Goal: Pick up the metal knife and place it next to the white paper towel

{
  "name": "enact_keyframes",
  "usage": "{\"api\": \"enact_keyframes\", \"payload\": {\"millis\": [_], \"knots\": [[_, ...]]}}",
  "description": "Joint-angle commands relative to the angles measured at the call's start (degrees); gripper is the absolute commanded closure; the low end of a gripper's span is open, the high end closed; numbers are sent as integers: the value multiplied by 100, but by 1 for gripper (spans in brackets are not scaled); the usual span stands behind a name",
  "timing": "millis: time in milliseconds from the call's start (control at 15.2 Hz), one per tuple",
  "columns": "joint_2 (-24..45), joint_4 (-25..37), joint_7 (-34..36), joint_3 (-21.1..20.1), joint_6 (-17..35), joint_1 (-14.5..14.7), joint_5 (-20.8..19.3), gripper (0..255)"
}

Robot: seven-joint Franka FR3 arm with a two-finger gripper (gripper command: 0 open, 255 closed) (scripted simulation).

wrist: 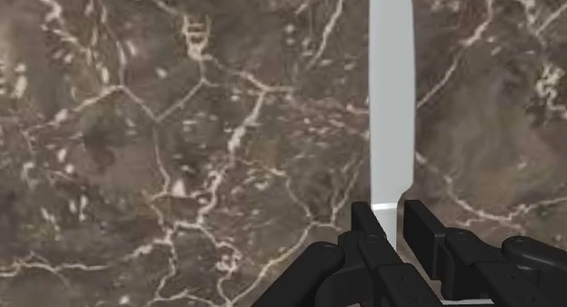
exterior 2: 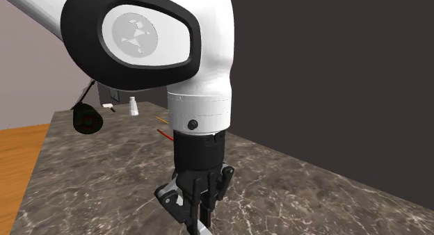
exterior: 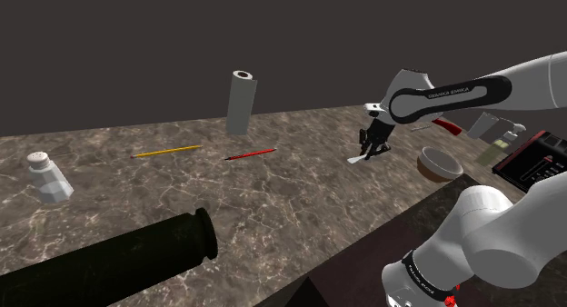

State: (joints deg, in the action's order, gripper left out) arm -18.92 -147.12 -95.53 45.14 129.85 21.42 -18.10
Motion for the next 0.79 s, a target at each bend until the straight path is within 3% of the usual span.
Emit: {"api": "enact_keyframes", "payload": {"millis": [0,726], "knots": [[-97,52,32,-55,-153,-27,-29,255],[-683,518,172,-431,-1176,-159,-110,255]]}}
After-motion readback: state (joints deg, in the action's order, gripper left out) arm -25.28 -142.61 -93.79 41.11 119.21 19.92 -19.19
